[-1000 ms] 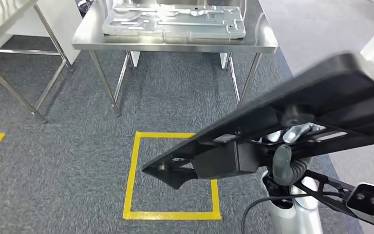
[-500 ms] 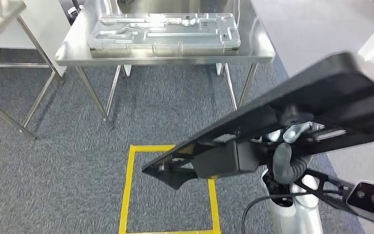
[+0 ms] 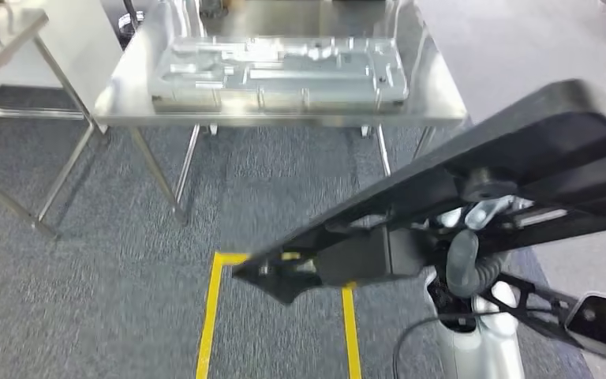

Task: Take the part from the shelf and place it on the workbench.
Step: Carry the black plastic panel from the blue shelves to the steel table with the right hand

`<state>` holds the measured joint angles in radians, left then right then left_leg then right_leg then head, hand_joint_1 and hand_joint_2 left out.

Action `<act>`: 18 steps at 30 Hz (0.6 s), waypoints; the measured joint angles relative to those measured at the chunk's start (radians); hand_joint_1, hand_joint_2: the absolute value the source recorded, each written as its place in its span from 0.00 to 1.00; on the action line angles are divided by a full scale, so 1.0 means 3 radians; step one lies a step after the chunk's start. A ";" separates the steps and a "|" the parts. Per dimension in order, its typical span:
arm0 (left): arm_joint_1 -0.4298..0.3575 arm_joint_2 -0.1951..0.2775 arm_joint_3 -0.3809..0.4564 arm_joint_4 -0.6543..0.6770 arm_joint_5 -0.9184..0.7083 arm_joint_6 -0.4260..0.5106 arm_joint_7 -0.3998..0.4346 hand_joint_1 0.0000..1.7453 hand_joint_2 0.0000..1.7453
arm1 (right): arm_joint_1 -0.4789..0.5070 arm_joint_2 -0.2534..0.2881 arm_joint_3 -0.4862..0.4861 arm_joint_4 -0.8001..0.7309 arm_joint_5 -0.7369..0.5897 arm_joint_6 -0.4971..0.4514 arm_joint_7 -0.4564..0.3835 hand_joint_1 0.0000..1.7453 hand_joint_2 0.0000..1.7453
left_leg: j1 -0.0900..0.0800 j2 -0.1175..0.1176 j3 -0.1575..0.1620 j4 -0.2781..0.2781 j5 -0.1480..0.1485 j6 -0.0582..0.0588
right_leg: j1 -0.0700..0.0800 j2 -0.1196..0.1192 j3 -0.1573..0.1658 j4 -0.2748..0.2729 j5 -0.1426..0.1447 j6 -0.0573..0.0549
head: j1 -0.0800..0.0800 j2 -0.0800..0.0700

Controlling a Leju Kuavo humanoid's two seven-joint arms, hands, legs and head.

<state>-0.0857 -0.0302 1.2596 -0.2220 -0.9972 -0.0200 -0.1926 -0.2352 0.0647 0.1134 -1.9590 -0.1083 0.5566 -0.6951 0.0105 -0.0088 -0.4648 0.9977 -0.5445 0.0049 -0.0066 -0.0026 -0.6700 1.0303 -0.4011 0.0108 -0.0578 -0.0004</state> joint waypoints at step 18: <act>0.0008 0.0024 0.0000 0.0000 -0.0017 0.0008 -0.0006 0.00 1.00 | -0.0025 0.0008 -0.0012 0.0005 -0.0067 0.0050 0.0000 1.00 1.00 | -0.0043 -0.0021 -0.0361 0.0038 0.0308 0.0086 | 0.0050 0.0091 0.0507 -0.0006 -0.0312 -0.0031 | -0.0001 0.0000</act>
<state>-0.0833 -0.0229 1.2596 -0.2220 -1.0024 -0.0177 -0.1945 -0.2427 0.0671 0.1098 -1.9574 -0.1285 0.5716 -0.6951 -0.0024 -0.0151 -0.5730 1.0092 -0.4521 0.0307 0.0085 0.0248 -0.5180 1.0286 -0.4947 0.0014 -0.0580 -0.0004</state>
